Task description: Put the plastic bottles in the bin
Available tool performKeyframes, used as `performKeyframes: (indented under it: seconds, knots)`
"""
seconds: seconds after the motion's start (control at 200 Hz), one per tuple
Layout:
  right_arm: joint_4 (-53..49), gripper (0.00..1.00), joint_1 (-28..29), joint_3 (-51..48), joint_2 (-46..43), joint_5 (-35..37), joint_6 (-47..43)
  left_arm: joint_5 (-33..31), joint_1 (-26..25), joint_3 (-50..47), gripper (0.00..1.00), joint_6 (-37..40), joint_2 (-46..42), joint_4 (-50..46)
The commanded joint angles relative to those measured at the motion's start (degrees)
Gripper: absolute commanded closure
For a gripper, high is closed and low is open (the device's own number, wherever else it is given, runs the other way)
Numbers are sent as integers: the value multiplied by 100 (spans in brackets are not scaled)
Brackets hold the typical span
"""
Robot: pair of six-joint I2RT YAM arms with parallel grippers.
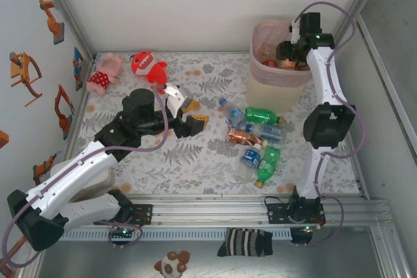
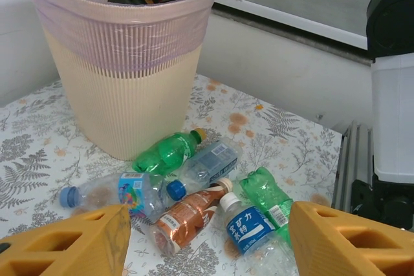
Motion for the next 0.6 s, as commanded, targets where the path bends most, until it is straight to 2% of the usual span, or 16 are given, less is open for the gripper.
performKeyframes:
  seconds: [0.0,0.2,0.401,0.591]
  knots:
    - [-422,49,-135,257,479,191,268,-13,39,-72,35,81,-126,44]
    - [-622,35,-146,582,718,259,344,-9,50,-59,35,71,-137,32]
    - [-628,21,-145,881,446,271,397,-17,48,-58,34,57,-193,21]
    - [-558,19,-136,1022,-18,262,411,-9,60,-43,34,34,-182,65]
